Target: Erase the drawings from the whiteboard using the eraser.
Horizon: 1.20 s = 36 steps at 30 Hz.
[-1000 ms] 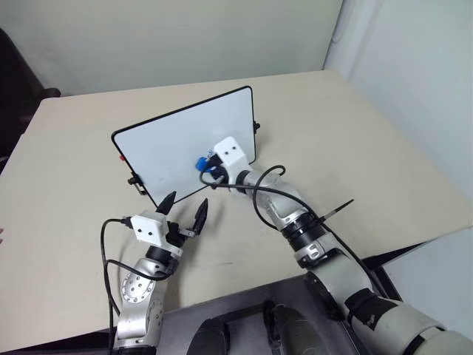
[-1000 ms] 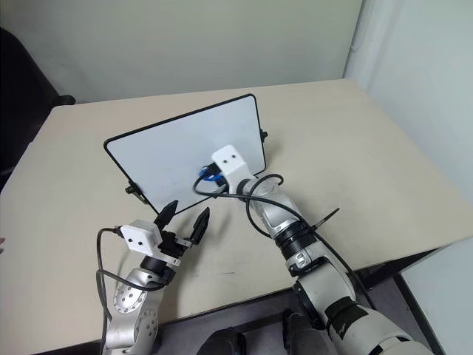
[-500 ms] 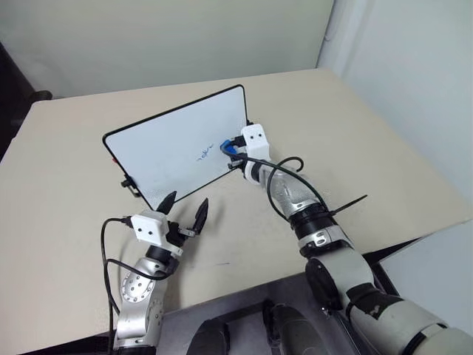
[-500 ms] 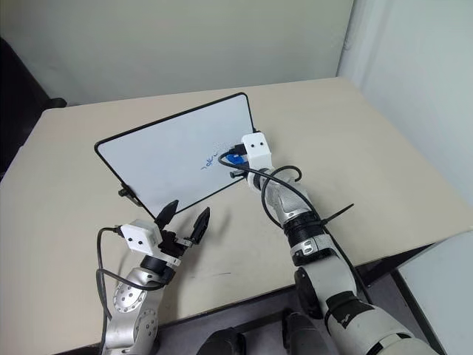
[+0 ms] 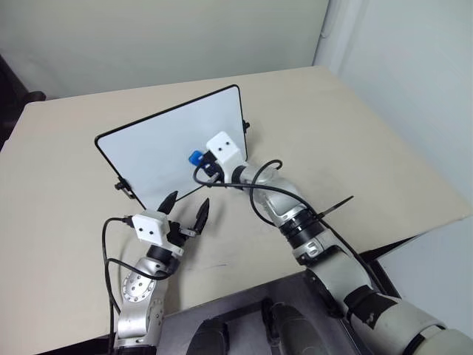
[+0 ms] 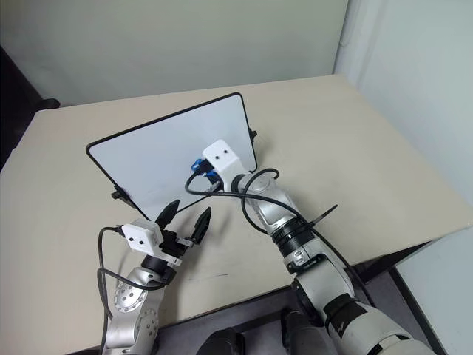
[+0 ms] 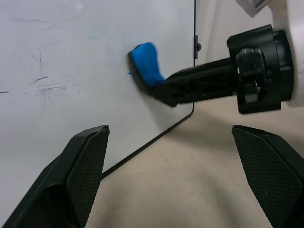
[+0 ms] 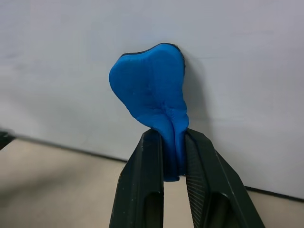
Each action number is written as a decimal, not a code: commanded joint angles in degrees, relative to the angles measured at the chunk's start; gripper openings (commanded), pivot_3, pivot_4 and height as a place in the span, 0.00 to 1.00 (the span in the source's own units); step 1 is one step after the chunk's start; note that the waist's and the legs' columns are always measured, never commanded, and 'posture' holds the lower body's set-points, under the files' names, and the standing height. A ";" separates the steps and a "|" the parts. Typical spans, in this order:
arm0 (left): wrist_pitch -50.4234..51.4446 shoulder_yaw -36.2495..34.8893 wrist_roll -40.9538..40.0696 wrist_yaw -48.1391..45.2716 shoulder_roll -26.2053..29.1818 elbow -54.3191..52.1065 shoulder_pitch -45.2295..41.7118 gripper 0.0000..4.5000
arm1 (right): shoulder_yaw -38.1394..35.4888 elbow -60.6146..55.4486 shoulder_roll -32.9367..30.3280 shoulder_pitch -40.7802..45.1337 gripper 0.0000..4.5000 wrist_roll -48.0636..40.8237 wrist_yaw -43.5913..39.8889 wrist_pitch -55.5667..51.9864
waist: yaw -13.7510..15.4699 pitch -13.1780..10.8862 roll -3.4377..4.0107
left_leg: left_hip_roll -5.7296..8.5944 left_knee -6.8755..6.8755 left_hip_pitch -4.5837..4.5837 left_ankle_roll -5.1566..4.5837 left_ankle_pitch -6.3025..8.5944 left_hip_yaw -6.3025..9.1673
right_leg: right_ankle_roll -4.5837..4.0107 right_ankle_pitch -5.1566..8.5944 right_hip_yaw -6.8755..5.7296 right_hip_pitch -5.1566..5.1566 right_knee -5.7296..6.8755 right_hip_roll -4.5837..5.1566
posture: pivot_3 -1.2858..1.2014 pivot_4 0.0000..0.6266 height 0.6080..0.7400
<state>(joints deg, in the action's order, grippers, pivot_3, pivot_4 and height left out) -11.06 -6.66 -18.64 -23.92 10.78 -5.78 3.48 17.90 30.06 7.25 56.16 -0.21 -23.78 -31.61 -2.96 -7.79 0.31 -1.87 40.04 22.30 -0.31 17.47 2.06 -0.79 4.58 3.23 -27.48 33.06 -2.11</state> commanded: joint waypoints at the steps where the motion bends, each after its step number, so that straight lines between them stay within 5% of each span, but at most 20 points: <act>1: -0.79 -0.07 -0.15 -0.35 0.14 -2.20 -0.29 1.00 | 3.75 -2.57 1.86 -0.11 0.08 1.42 -2.61 2.05 | 0.08 0.00 0.00 | 0.00 0.00 0.00 0.01 0.01 0.00 | -0.01 0.00 0.00 0.00 0.00 0.00 | 0.52 0.24 1.00; 19: -0.68 0.32 0.03 -0.51 -0.15 -1.32 -0.84 1.00 | -9.54 4.89 0.75 3.87 0.08 -1.94 7.65 3.12 | 0.75 0.01 -0.02 | 0.03 0.10 -0.02 -0.12 -0.15 0.06 | -0.01 -0.12 -0.01 0.10 -0.03 0.02 | 0.52 0.24 1.00; 36: -0.44 0.52 -0.03 -0.55 -0.74 -1.48 -0.56 1.00 | -5.98 9.10 1.36 3.48 0.08 1.51 7.23 3.84 | 0.41 0.01 -0.02 | 0.03 0.05 -0.07 0.01 -0.08 0.10 | 0.06 -0.15 0.00 0.05 -0.06 -0.07 | 0.52 0.24 1.00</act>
<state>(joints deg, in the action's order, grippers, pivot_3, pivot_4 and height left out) -11.04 -6.03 -18.50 -24.53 10.16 -5.73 2.75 10.21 41.99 6.69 59.03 0.76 -15.05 -29.20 -2.56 -7.78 0.29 -1.85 40.09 22.23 -0.28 17.40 2.17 -0.73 4.43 3.24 -27.44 32.99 -2.20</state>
